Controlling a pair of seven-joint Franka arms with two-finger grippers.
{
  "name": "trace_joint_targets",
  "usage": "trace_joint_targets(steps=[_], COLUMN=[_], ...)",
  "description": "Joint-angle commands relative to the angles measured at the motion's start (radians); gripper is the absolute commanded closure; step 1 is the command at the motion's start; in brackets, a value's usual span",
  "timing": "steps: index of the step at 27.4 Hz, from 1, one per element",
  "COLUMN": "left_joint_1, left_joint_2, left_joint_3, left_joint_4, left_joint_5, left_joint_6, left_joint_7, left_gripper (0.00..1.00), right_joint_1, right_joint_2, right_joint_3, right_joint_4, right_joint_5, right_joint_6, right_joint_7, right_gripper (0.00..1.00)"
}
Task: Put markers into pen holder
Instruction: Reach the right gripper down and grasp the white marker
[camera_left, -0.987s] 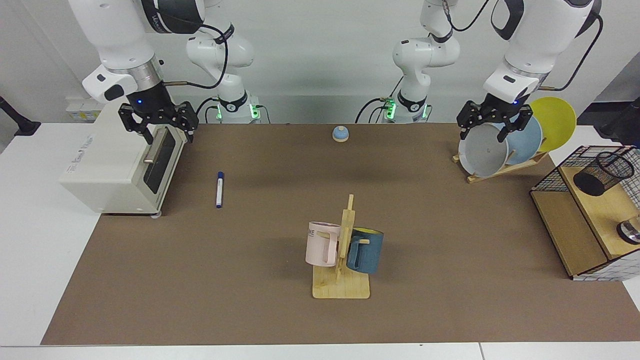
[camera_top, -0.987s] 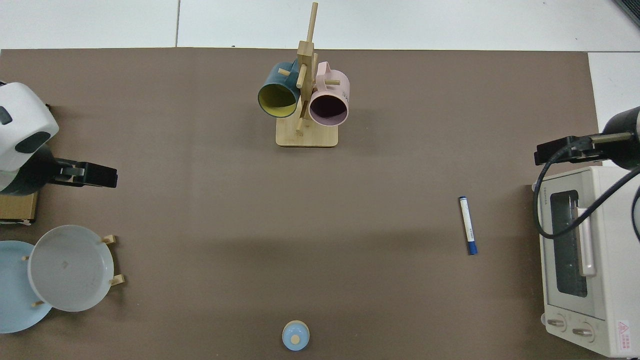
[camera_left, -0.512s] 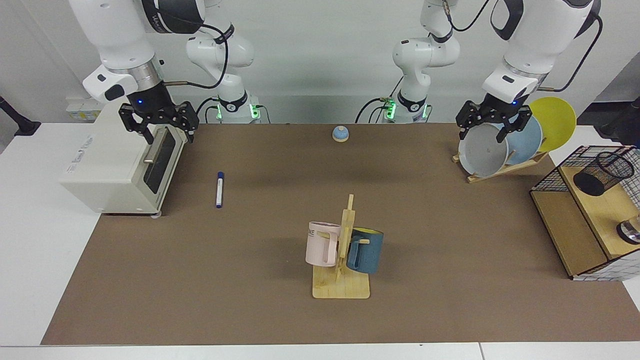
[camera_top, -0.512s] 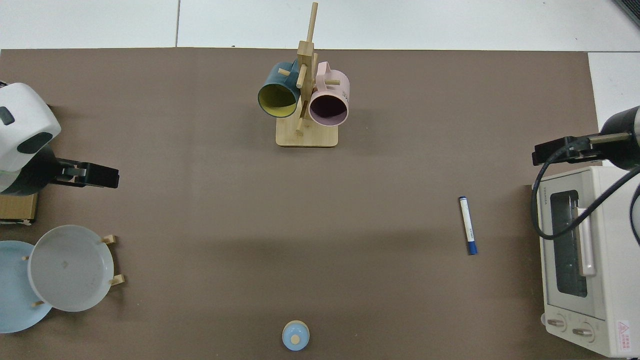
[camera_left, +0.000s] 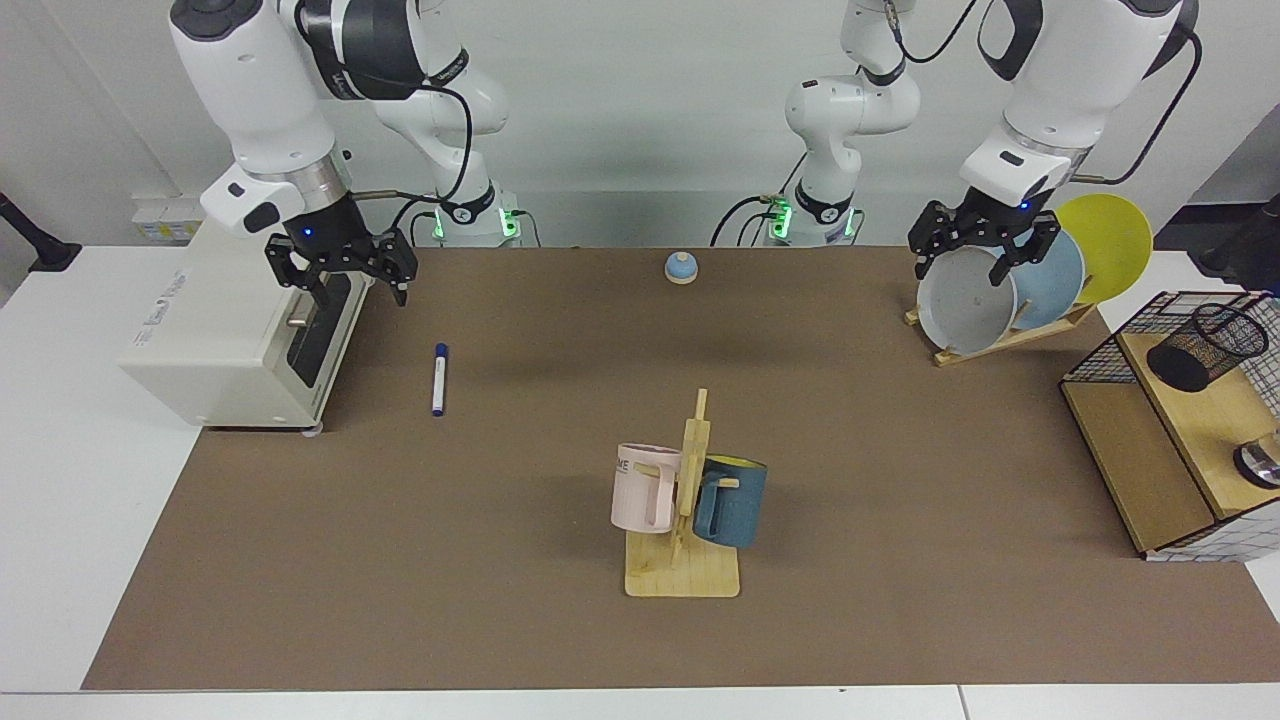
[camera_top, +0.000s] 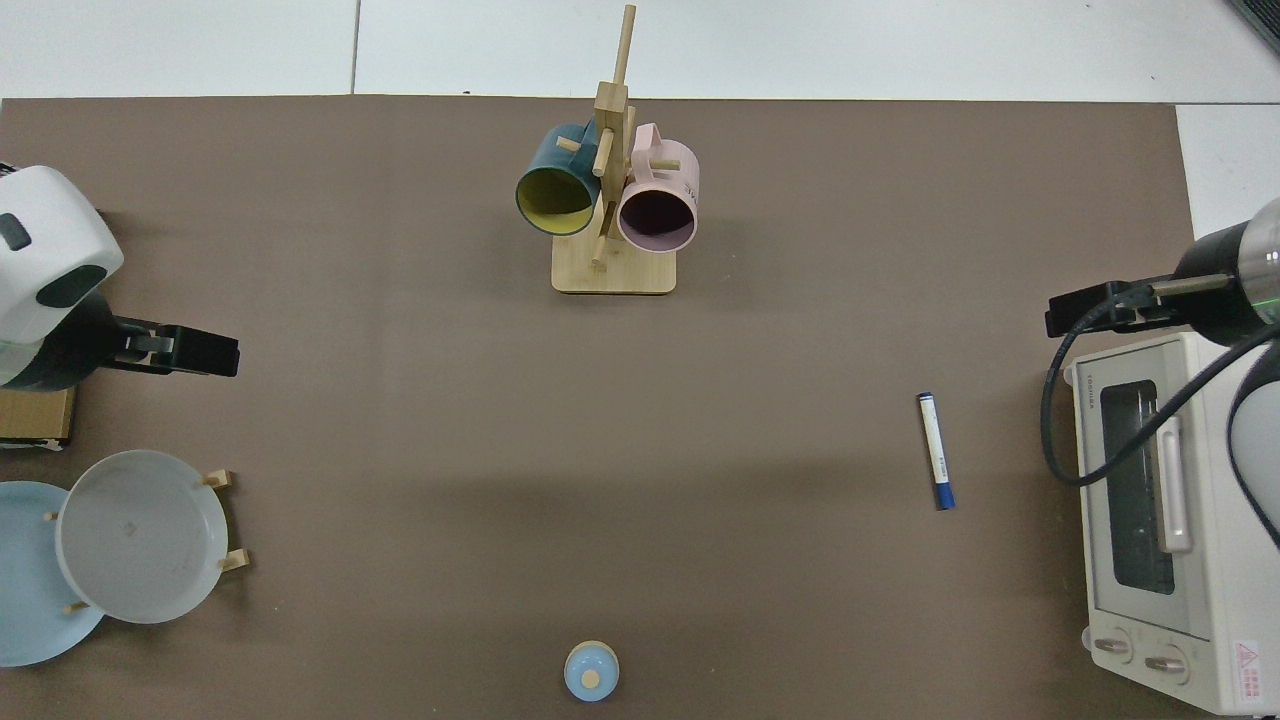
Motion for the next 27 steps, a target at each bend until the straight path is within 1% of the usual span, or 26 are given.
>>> trace_joint_targets(steps=[1, 2, 5, 14, 21, 25, 27], left_joint_1=[-0.015, -0.015, -0.015, -0.015, -0.015, -0.015, -0.015], left_joint_2=[-0.010, -0.011, -0.013, -0.014, -0.017, -0.020, -0.020], left_joint_3=[0.011, 0.011, 0.011, 0.011, 0.010, 0.011, 0.011], left_joint_4=[-0.011, -0.011, -0.013, -0.016, -0.022, -0.028, -0.028], left_joint_5=[-0.008, -0.008, -0.008, -0.008, -0.008, -0.008, -0.008], left_joint_6=[-0.006, -0.004, -0.006, -0.012, -0.012, -0.009, -0.009], left_joint_7=[0.012, 0.012, 0.012, 0.013, 0.013, 0.013, 0.013], left_gripper=[0.00, 0.00, 0.00, 0.00, 0.00, 0.00, 0.00], right_joint_1=[0.002, 0.009, 0.011, 0.005, 0.000, 0.000, 0.000], right_joint_2=[-0.010, -0.010, 0.005, 0.085, 0.140, 0.148, 0.160], right_joint_3=[0.002, 0.002, 0.002, 0.001, 0.001, -0.001, -0.001], right_joint_4=[-0.162, -0.194, -0.243, -0.318, -0.350, -0.424, -0.443], right_joint_5=[0.019, 0.019, 0.019, 0.016, -0.002, -0.004, -0.004], right_joint_6=[0.131, 0.166, 0.223, 0.346, 0.376, 0.491, 0.530], right_joint_7=[-0.018, -0.017, -0.018, -0.014, -0.012, -0.012, -0.012], right_gripper=[0.00, 0.00, 0.00, 0.00, 0.00, 0.00, 0.00])
